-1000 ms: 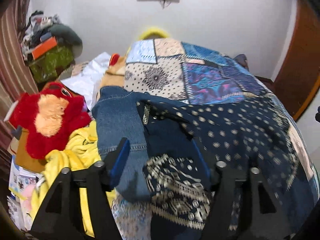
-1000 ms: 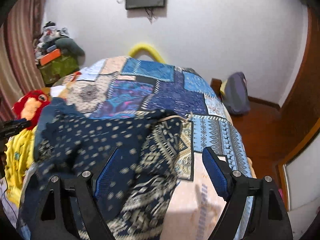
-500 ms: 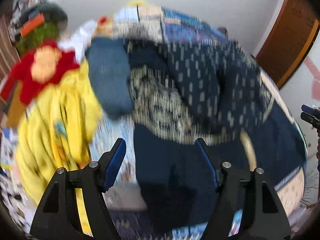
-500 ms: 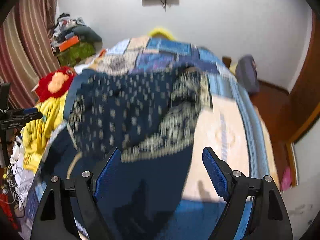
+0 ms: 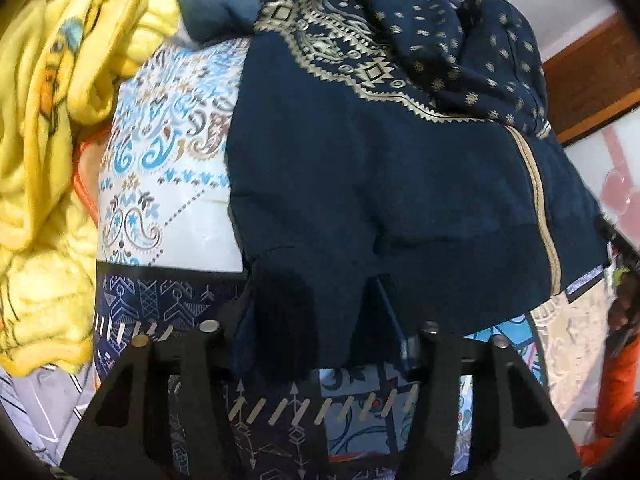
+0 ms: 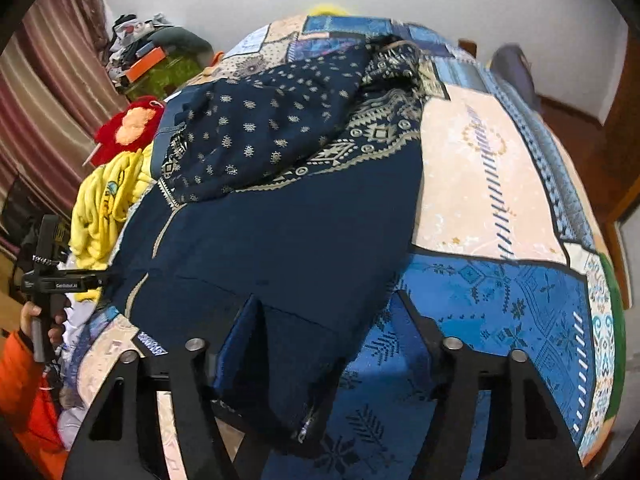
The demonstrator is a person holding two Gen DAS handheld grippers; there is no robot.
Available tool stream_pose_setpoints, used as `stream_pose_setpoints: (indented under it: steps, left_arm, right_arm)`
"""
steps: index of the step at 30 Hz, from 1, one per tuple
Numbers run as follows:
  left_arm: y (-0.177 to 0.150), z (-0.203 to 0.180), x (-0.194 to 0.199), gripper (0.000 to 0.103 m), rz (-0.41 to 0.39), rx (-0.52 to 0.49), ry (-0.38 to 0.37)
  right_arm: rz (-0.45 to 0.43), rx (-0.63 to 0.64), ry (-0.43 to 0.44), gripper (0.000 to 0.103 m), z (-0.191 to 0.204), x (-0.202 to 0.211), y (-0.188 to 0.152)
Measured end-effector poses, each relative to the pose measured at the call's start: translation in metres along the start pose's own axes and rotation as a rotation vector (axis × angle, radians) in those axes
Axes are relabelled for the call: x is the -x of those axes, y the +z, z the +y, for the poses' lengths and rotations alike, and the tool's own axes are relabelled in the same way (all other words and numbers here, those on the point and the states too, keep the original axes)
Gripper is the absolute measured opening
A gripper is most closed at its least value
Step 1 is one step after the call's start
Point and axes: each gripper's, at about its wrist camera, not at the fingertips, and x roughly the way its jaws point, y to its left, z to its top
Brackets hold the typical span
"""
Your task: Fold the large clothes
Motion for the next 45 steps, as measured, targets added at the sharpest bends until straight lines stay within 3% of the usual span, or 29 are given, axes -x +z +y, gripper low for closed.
stream_pose_setpoints:
  steps: [2, 3, 6, 12, 17, 20, 24, 30, 35, 39, 43, 45]
  left_arm:
    - [0.002, -0.010, 0.001, 0.015, -0.005, -0.029, -0.004]
    - [0.004, -0.015, 0.003, 0.011, -0.015, -0.049, 0.017]
    - [0.013, -0.030, 0.012, 0.008, -0.062, -0.098, 0.048]
    - [0.055, -0.051, 0.064, 0.007, -0.222, -0.112, -0.006]
    - [0.107, -0.065, 0.121, 0.007, -0.389, -0.157, -0.042]
    - [0.149, -0.064, 0.145, 0.007, -0.483, -0.133, -0.062]
    - [0.198, -0.058, 0.149, 0.007, -0.558, -0.097, -0.005]
    - [0.280, -0.042, 0.107, 0.007, -0.560, -0.041, 0.067]
    - [0.330, -0.025, 0.037, 0.007, -0.476, 0.000, 0.150]
    - [0.348, -0.009, -0.019, 0.007, -0.383, 0.001, 0.246]
    - [0.351, 0.005, -0.045, 0.008, -0.349, 0.024, 0.252]
    - [0.351, 0.010, -0.048, 0.010, -0.344, 0.040, 0.241]
  right_arm:
    - [-0.006, -0.009, 0.022, 0.035, 0.003, 0.000, 0.002]
    - [-0.011, -0.004, 0.031, 0.026, 0.006, 0.000, 0.003]
    - [-0.018, 0.028, 0.045, 0.013, 0.012, -0.001, 0.009]
    - [-0.087, 0.021, 0.065, 0.011, 0.007, 0.008, 0.039]
    - [-0.165, 0.019, 0.069, 0.011, -0.001, 0.018, 0.088]
    - [-0.221, 0.009, 0.053, 0.011, -0.010, 0.019, 0.128]
    - [-0.278, -0.009, 0.020, 0.011, -0.023, 0.014, 0.177]
    - [-0.297, -0.055, -0.023, 0.011, -0.047, -0.033, 0.261]
    - [-0.229, -0.182, -0.019, 0.011, -0.081, -0.110, 0.309]
    - [-0.142, -0.205, -0.063, 0.011, -0.102, -0.166, 0.317]
    - [-0.115, -0.248, -0.082, 0.011, -0.132, -0.184, 0.311]
    - [-0.121, -0.258, -0.228, 0.011, -0.149, -0.180, 0.309]
